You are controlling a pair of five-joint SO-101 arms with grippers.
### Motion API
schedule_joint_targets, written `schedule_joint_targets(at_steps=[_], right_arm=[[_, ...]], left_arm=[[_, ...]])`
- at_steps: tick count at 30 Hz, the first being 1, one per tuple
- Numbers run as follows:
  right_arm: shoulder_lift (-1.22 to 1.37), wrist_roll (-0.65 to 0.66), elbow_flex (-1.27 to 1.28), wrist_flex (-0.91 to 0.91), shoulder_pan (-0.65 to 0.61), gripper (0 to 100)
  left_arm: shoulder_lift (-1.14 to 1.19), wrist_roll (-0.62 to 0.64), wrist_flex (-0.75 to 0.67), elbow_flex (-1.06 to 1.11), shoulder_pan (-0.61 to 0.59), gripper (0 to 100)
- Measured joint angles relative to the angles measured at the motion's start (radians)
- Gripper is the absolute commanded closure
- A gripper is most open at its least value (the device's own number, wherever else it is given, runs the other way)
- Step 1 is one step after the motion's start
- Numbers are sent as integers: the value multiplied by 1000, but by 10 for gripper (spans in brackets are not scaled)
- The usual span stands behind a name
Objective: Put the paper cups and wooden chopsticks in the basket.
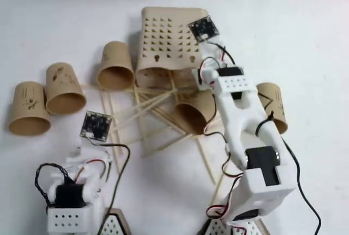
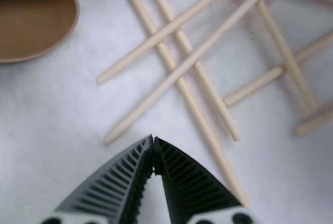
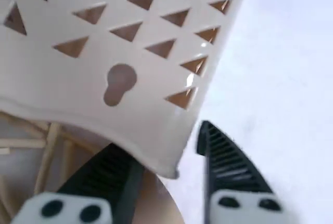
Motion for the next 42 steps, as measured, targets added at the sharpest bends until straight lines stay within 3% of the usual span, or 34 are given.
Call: schedule_joint_targets(at_steps=[6, 14, 18, 25, 42], right_arm=[[-29, 2, 0, 18, -2, 980], [-256, 3, 2, 144, 2, 980], [-315, -61, -40, 216, 9, 980], [-295, -152, -292, 460, 8, 980], [127, -353, -1076, 1005, 40, 980]], left_arm=[[0, 0, 0, 0, 0, 976], [0, 0, 0, 0, 0, 976], [0, 0, 0, 0, 0, 976], [0, 0, 0, 0, 0, 976], [0, 0, 0, 0, 0, 976]])
